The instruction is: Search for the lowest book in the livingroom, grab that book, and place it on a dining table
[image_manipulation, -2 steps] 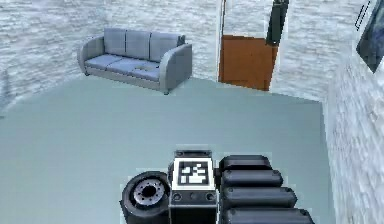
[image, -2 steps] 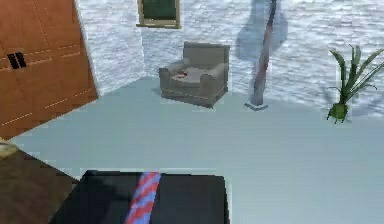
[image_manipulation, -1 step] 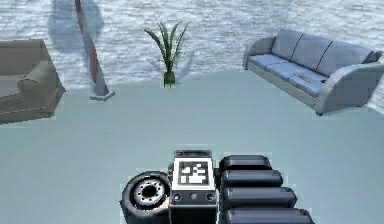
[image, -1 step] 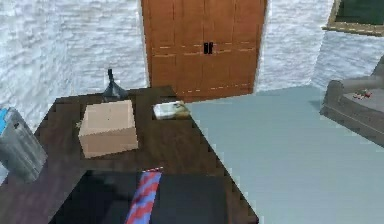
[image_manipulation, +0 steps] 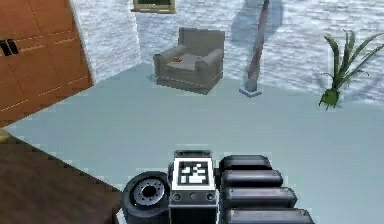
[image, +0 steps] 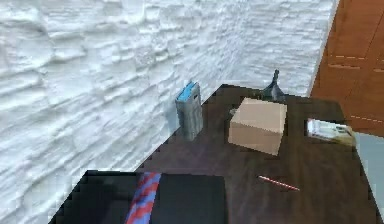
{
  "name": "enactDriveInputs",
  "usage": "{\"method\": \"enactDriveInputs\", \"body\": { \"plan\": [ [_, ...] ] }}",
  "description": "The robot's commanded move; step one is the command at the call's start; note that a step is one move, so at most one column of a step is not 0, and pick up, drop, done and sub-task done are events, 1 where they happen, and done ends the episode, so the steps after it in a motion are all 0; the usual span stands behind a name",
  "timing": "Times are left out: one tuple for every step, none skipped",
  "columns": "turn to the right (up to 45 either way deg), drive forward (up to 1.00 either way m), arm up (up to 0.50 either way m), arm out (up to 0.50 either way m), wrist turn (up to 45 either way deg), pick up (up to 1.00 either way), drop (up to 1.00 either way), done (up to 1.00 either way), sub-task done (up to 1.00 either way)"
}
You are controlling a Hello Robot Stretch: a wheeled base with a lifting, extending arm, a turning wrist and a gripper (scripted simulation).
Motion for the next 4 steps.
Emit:
{"method": "enactDriveInputs", "body": {
  "plan": [
    [-39.0, 0.0, 0.0, 0.0, 0.0, 0.0, 0.0, 0.0, 0.0],
    [45.0, 0.0, 0.0, 0.0, 0.0, 0.0, 0.0, 0.0, 0.0],
    [45.0, 0.0, 0.0, 0.0, 0.0, 0.0, 0.0, 0.0, 0.0],
    [30.0, 0.0, 0.0, 0.0, 0.0, 0.0, 0.0, 0.0, 0.0]
  ]
}}
